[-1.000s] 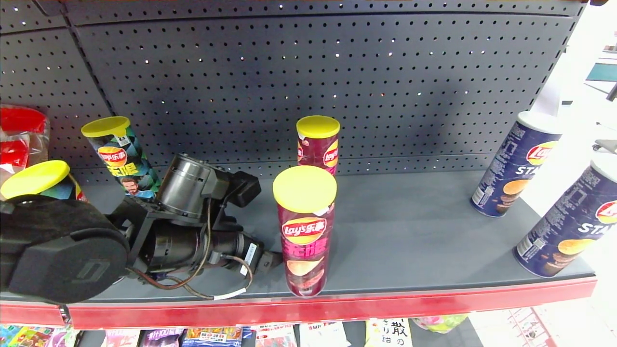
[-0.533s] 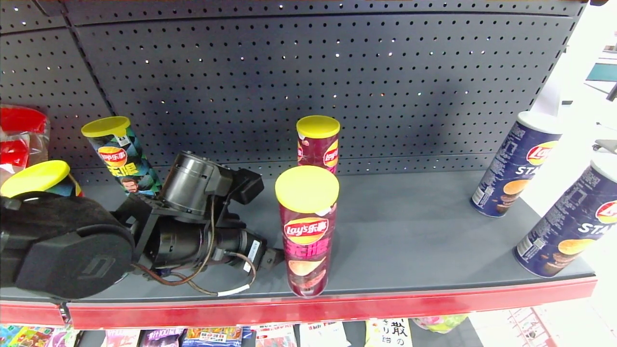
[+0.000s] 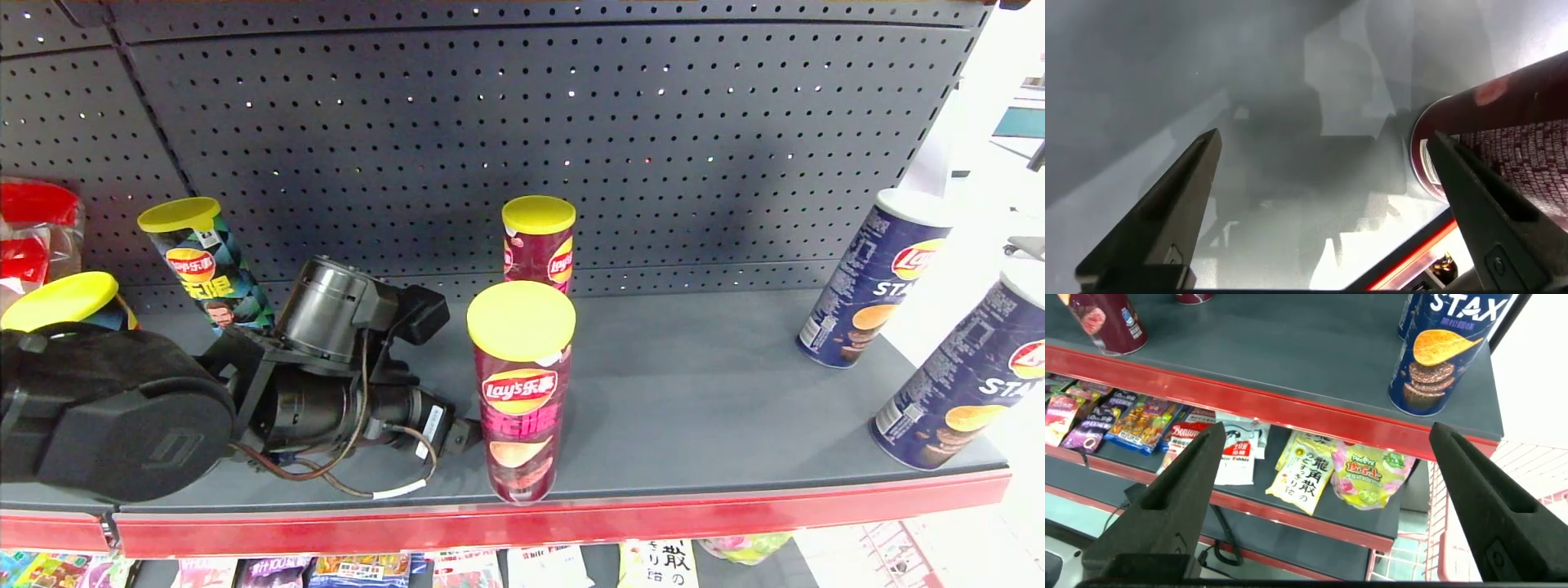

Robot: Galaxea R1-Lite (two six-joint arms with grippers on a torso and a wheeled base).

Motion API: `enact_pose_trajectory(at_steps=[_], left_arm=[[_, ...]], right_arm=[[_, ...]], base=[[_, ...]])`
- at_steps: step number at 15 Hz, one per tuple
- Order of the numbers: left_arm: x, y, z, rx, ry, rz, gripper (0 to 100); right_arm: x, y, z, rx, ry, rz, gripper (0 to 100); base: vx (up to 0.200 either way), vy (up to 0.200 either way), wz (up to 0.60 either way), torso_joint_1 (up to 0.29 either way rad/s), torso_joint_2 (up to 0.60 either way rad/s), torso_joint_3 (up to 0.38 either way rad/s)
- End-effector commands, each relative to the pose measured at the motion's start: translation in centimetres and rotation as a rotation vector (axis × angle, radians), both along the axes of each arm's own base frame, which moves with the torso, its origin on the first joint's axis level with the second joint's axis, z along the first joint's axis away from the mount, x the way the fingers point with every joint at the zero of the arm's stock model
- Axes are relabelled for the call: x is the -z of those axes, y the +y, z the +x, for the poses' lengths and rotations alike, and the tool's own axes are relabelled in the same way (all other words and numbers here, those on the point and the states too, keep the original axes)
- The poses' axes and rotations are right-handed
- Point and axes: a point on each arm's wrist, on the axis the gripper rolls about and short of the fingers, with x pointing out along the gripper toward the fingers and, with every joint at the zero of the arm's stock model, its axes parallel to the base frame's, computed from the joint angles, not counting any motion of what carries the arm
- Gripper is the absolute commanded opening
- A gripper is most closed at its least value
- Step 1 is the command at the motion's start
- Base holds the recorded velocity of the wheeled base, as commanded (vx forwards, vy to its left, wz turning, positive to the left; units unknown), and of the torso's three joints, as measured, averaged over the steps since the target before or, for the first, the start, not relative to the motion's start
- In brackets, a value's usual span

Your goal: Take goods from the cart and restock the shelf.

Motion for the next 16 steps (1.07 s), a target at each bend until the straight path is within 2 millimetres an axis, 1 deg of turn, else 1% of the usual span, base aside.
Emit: enact_pose_trajectory(at_steps=[1,3,5,7,8,9,10,11,13,14,15,16], left_arm=[[0.1,0.2,-0.2,-0.002,0.005,0.002,100],[0.0,1.0,-1.0,-0.015,0.007,0.007,100],[-0.3,2.2,-2.3,-0.023,0.002,0.004,100],[-1.4,3.0,-3.6,-0.022,-0.036,-0.02,100],[-2.9,4.3,-5.5,-0.021,-0.086,-0.053,100],[-3.9,5.6,-7.5,-0.021,-0.127,-0.08,100],[-4.7,7.4,-10.3,-0.018,-0.158,-0.1,100],[-5.3,9.6,-13.7,-0.015,-0.179,-0.108,100],[-4.8,14.3,-20.6,-0.043,-0.196,-0.078,100],[-4.4,16.1,-23.0,-0.107,-0.245,-0.059,100],[-4.4,16.4,-23.4,-0.123,-0.26,-0.059,100],[-4.3,18.3,-25.9,-0.288,-0.406,-0.085,100]], right_arm=[[0.1,0.0,0.1,-0.001,0.006,-0.003,100],[0.3,0.0,0.0,-0.001,0.006,-0.003,100],[0.6,0.0,0.0,0.001,0.01,-0.005,100],[0.9,0.0,-0.1,0.002,0.007,-0.004,100],[1.0,0.0,-0.1,0.002,0.008,-0.005,100],[1.0,0.0,0.0,0.004,0.015,-0.008,100],[0.9,0.0,0.1,0.01,0.022,-0.012,100],[0.7,0.2,0.3,0.051,0.037,-0.02,100],[-0.1,0.6,0.9,0.134,0.07,-0.03,100],[-0.3,0.7,0.9,0.164,0.073,-0.03,100],[-0.3,0.7,0.9,0.175,0.072,-0.03,100],[-0.3,0.9,0.9,0.282,0.071,-0.028,100]], base=[[0.0,0.0,0.0,0.0,0.0,0.0],[0.0,0.0,0.0,0.0,0.0,0.0],[0.0,0.0,0.0,0.0,0.0,0.0],[0.0,0.0,0.0,0.0,0.0,0.0],[0.0,0.0,0.0,0.0,0.0,0.0],[0.0,0.0,0.0,0.0,0.0,0.0],[0.0,0.0,0.0,0.0,0.0,0.0],[0.0,0.0,0.0,0.0,0.0,0.0],[0.0,0.0,0.0,0.0,0.0,0.0],[0.0,0.0,0.0,0.0,0.0,0.0],[0.0,0.0,0.0,0.0,0.0,0.0],[0.0,0.0,0.0,0.0,0.0,0.0]])
